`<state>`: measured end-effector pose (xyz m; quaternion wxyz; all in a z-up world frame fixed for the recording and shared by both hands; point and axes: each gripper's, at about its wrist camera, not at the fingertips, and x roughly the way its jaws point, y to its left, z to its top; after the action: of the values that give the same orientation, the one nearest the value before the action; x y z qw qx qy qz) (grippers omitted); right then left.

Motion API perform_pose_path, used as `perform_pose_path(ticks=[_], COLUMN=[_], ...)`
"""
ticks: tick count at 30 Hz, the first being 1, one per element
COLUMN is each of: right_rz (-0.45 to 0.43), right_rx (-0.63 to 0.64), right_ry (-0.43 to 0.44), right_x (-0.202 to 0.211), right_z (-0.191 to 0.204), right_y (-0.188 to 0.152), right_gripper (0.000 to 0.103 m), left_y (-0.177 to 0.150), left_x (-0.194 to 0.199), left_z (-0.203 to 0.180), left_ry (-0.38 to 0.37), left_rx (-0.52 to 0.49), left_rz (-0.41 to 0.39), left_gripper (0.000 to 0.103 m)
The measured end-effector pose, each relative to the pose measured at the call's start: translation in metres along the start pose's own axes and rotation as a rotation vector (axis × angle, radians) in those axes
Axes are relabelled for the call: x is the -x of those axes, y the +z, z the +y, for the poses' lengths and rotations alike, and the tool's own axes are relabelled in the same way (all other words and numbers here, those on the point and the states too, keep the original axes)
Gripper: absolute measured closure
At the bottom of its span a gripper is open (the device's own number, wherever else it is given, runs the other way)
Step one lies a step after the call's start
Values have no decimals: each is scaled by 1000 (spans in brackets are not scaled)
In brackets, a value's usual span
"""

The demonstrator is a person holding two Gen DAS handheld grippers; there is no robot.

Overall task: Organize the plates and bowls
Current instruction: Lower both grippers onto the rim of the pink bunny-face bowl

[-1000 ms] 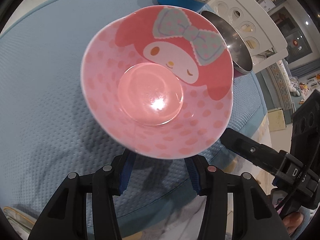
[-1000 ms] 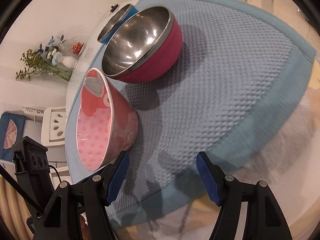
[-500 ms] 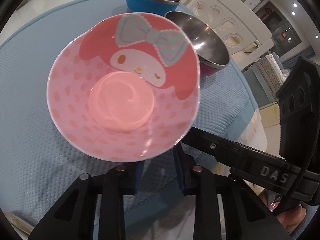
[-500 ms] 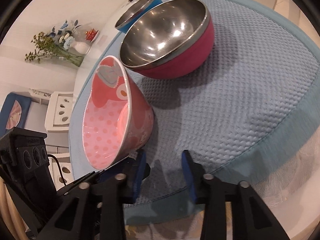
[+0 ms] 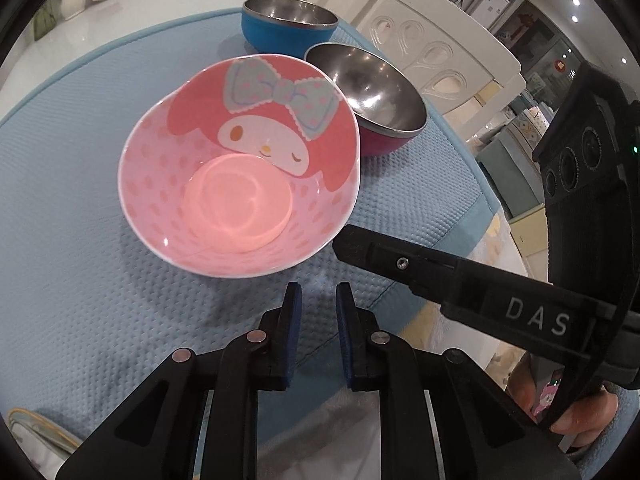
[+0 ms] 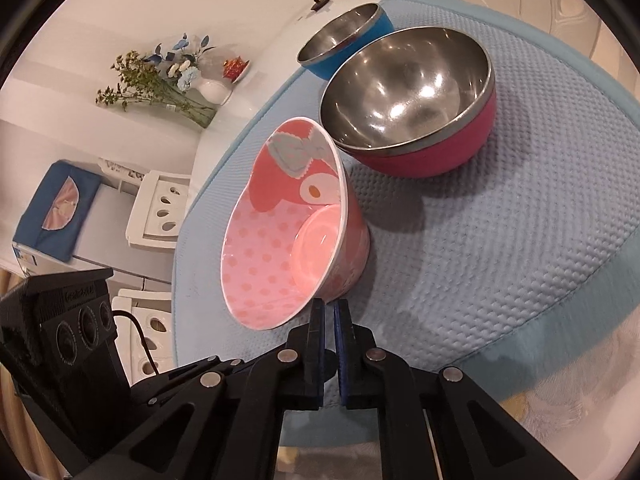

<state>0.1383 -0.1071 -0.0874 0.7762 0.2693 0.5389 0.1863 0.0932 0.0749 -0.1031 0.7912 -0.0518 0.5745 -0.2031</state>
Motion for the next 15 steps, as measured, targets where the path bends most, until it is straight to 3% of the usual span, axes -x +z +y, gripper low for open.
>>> perform_pose_path(ticks=[4, 7, 9, 11, 15], right_rz=[-1, 27, 60, 87, 78], right_rx=[10, -46, -94, -149, -188], right_ry=[-14, -50, -51, -57, -52], right_x=[0, -8, -15, -19, -14], right_z=[4, 2, -3, -12, -20], right_y=[0, 2, 2, 1, 0], right_gripper=[97, 93, 83, 63, 58], left_y=[-4, -5, -5, -3, -2], left_x=[4, 14, 23, 29, 34], left_z=[10, 24, 33, 39, 48], left_ry=[-11, -50, -64, -57, -42], left_rx=[43, 105, 127, 145, 168], left_rz=[29, 17, -13, -26, -40], left_gripper=[88, 74, 74, 70, 66])
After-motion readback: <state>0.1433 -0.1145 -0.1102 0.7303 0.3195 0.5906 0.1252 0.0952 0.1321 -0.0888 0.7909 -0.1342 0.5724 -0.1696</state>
